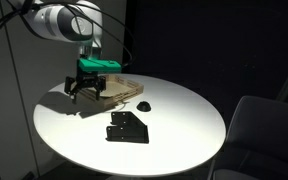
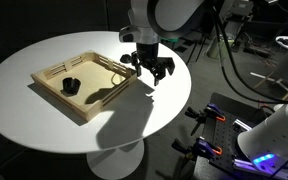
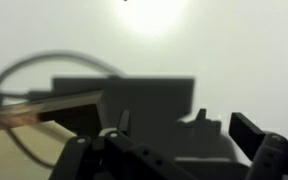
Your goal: Move the tray to the left
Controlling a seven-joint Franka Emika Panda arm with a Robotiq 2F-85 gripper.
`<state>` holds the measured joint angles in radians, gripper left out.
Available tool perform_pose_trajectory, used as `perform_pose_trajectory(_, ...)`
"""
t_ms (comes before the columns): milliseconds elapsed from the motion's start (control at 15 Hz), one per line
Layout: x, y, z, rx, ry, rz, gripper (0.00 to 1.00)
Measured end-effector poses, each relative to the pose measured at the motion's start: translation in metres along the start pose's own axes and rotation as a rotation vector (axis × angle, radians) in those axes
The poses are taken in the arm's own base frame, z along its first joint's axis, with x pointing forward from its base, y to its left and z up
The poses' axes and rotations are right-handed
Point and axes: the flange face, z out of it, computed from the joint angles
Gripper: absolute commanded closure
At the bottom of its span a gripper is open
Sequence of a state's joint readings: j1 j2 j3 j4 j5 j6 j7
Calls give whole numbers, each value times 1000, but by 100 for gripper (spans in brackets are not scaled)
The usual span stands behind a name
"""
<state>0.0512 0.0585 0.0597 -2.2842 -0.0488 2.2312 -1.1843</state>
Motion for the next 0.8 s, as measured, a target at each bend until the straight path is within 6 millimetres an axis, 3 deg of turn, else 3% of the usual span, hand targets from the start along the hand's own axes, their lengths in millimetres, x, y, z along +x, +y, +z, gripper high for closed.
perform_pose_trajectory(800,8,-12,5,35,-16,-44,0)
